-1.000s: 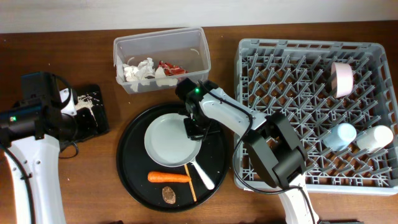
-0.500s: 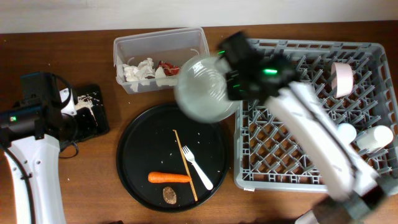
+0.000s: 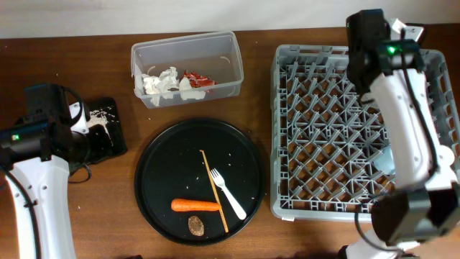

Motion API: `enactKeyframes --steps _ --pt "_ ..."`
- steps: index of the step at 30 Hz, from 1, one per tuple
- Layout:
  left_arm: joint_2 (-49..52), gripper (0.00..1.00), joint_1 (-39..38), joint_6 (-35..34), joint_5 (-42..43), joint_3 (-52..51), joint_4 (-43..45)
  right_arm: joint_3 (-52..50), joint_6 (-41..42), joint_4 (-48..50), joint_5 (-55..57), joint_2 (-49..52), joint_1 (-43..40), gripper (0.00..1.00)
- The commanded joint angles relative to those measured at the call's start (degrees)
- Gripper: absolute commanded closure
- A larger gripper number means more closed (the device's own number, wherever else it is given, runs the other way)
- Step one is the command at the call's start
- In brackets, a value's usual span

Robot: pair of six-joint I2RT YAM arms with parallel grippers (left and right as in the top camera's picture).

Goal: Sort waste into correct bins and load items into the dishwasher rack
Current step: 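Stand the white plate upright in the rack's back slots with the right gripper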

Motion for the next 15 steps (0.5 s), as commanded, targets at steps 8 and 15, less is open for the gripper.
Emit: enactKeyframes --steps 8,15 --pt "-0.4 0.01 0.2 -0.5 0.6 -0.2 1.0 -0.1 2.3 1.6 -7.8 12.2 1.5 0.96" --pt "-0.4 0.01 0.2 -0.5 0.6 -0.2 1.0 -0.1 2.2 1.6 -17.2 12.1 10.6 0.81"
